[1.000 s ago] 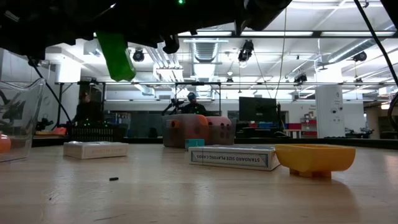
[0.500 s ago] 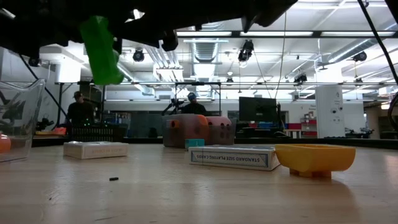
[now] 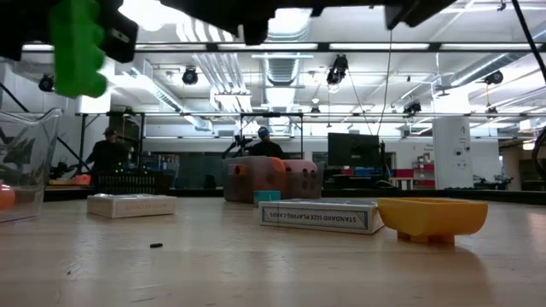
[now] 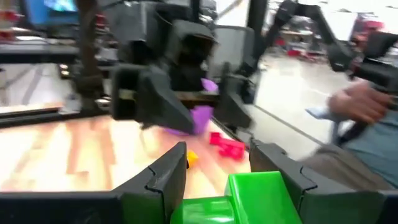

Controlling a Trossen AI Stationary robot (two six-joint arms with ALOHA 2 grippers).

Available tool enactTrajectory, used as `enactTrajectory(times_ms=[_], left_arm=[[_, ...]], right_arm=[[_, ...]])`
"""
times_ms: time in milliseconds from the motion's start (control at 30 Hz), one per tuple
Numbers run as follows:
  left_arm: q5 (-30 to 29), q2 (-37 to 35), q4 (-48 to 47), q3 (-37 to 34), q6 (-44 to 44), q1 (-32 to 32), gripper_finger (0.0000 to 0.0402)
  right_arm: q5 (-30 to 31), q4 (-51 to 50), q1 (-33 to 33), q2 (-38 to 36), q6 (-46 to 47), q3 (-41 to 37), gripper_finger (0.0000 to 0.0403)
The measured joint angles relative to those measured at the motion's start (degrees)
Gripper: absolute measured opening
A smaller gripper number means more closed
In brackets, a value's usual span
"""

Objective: Pick & Place Toys
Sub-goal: Put the green game piece into the transparent bin

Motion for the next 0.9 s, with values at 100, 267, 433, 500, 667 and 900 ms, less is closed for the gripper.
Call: enactTrajectory(times_ms=[100, 267, 433, 500, 667, 900], left_arm=[[-0.06, -2.23, -4.37, 0.01, 0.44, -3.84, 0.016], [-2.38, -2.38, -6.94, 0.01, 0.46, -10.67, 0.016], [-2.59, -2.1, -9.04, 0.01, 0.17, -16.5, 0.0161], [-2.59, -2.08, -10.58, -0.35, 0.17, -18.63, 0.0165], [-3.36, -2.08, -9.6, -4.08, 0.45, -22.73, 0.017], [-12.59, -2.1, -0.4, -9.88, -0.04, -23.3, 0.0173]], right_arm=[[-0.12, -0.19, 1.08, -1.27, 0.01, -1.8, 0.0326], [-0.12, -0.47, 2.24, -1.75, 0.4, -2.75, 0.0308], [-0.1, -0.65, 2.65, -1.73, 0.46, -2.75, 0.0294], [-0.07, -0.69, 2.76, -1.73, 0.47, -2.75, 0.0292], [0.27, -3.83, 2.84, -1.73, 1.99, -2.75, 0.0292], [1.88, -7.16, 2.81, -1.66, 3.52, -2.78, 0.0292]])
